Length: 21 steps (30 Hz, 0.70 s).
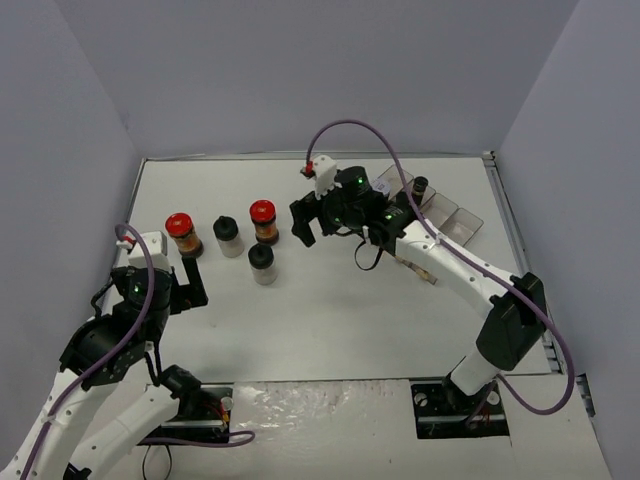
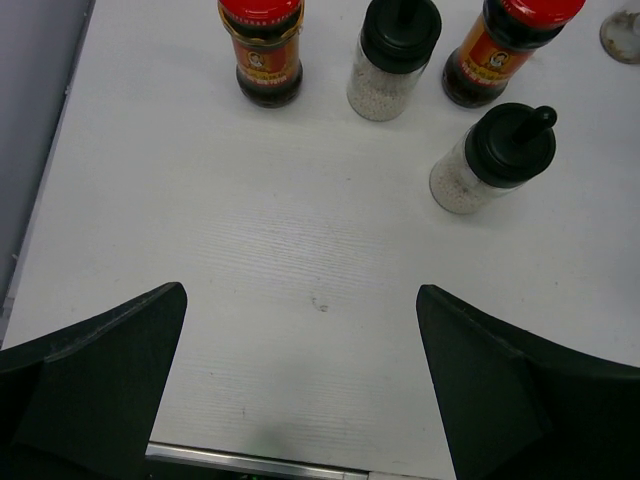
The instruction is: Organize the condiment bottles
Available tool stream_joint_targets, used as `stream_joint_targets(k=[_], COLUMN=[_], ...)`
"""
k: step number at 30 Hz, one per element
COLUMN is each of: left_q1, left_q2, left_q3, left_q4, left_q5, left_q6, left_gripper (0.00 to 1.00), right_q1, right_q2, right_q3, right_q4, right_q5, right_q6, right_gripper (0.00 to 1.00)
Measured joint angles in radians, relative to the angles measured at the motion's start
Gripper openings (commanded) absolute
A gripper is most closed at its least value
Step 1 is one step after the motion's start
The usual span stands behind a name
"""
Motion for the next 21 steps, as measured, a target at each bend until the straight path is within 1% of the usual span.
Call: stream_joint_targets(k=[4, 8, 13, 21], left_q1=[0.001, 0.004, 0.004, 0.004], left_q2=[0.035, 0.055, 0.057, 0.05], left_q3=[0.092, 0.144, 0.154, 0.155], left_q4=[-0.025, -0.056, -0.097, -0.133], left_q5=[0.004, 0.01, 0.02, 0.023], left_q6=[-0.006, -0.016, -0.029, -0.045], left_gripper=[0.97, 0.97, 0.97, 0.97], right_q1=[0.088, 0.151, 0.188, 0.203], right_q2=[0.104, 0.223, 0.356, 0.46], right_q3=[0.064, 0.118, 0.199, 0.268], right_q4=[0.018, 0.024, 0.028, 0.029], right_q5=[-0.047, -0.077, -0.085, -0.08], right_q6=[-0.036, -0.065, -0.087, -0.108], right_gripper=[1.0, 1.0, 1.0, 0.99])
